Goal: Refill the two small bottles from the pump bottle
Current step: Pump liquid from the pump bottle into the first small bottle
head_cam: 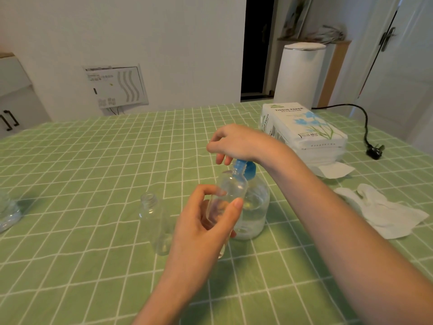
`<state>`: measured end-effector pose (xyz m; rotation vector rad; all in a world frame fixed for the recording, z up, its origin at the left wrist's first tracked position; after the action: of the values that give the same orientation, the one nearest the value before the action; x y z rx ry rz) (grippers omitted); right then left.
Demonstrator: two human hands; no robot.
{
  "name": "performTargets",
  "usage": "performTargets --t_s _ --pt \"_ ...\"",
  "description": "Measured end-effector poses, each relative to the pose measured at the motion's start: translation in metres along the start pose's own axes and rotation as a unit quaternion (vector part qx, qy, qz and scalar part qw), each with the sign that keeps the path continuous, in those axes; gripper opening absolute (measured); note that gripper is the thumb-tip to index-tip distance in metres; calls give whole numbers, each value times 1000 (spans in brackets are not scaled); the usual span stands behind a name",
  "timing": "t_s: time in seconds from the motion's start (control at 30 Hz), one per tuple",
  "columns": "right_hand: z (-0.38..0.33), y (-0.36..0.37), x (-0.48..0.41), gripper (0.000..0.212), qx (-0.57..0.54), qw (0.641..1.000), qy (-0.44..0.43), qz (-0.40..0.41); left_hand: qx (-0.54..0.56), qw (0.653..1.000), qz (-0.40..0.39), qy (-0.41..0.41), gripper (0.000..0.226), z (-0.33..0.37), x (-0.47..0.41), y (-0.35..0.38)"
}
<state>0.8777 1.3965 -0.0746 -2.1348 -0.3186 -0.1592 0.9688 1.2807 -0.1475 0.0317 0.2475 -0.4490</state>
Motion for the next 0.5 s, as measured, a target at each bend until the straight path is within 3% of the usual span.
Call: performTargets --t_s 0.33,0.5 --pt "-5 -10 -1 35 25 999 -23 19 -23 1000 -4 -4 34 5 -1 1" --pt "-1 -8 -1 37 -18 1000 -18 16 -24 1000 -4 -4 34 6 -1 2"
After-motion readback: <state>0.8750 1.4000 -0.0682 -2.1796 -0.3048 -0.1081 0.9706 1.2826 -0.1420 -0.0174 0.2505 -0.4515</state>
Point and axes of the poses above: each hand's wrist, its own x-axis away from the middle knuckle, its own y-axis out of the palm, z = x × y, the point moved 3 cm from there along -x, towards the middle knuckle, and after that the axes turned 11 degrees about -z, right-handed, at the moved point
